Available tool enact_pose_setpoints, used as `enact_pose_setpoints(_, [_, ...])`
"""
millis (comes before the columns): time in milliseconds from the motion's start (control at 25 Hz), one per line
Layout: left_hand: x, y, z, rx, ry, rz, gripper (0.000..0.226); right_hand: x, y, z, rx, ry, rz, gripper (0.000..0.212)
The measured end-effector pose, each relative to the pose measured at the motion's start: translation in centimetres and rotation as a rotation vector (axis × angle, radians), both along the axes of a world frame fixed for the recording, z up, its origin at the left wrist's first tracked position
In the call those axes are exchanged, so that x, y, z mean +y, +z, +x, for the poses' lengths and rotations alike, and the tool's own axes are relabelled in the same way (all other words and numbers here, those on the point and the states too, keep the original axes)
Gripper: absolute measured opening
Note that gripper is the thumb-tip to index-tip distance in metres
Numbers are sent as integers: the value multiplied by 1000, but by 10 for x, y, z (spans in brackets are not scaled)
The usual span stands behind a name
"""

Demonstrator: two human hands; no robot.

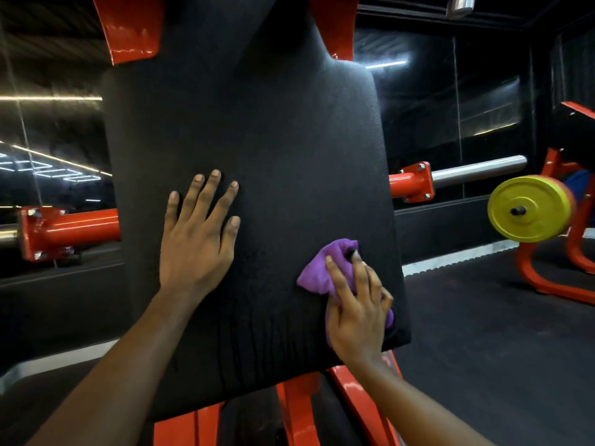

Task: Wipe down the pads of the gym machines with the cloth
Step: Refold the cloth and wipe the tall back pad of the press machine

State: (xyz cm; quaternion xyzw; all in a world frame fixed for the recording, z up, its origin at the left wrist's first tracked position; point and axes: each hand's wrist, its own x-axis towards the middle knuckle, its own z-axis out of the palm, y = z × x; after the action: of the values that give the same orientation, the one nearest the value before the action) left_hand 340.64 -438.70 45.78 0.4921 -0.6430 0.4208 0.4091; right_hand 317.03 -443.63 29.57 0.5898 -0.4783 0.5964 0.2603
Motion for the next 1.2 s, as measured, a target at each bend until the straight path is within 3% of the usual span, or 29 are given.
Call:
enact_pose_setpoints(160, [5,2,2,-3,-16,41,54,-7,74,-2,-410,9,71,58])
enact_pose_setpoints(240, [6,3,2,2,-19,53,54,-7,111,15,-466,22,67,56])
enact_pose_setpoints(320, [7,4,3,-4,-11,68,54,-1,116,33,-286,11,22,59])
enact_pose_setpoints(440, [8,5,4,-16,1,87,55,9,68,48,140,52,-62,59])
enact_pose_setpoints(520, [8,6,4,-15,11,94,55,7,35,37,277,54,-85,60])
enact_pose_setpoints(720, [18,1,12,-55,21,130,55,3,28,-11,82,-21,-6,63])
enact_pose_setpoints(840, [32,-10,43,-18,27,137,55,3,85,7,-256,26,72,56])
enact_pose_setpoints(920, [42,-14,66,25,19,145,55,9,129,49,-338,59,100,54])
enact_pose_setpoints(1040, [48,-17,89,22,-19,180,55,28,142,123,-91,53,19,65])
enact_pose_setpoints(1200, [47,-18,92,55,-83,183,55,34,82,140,192,120,-45,68])
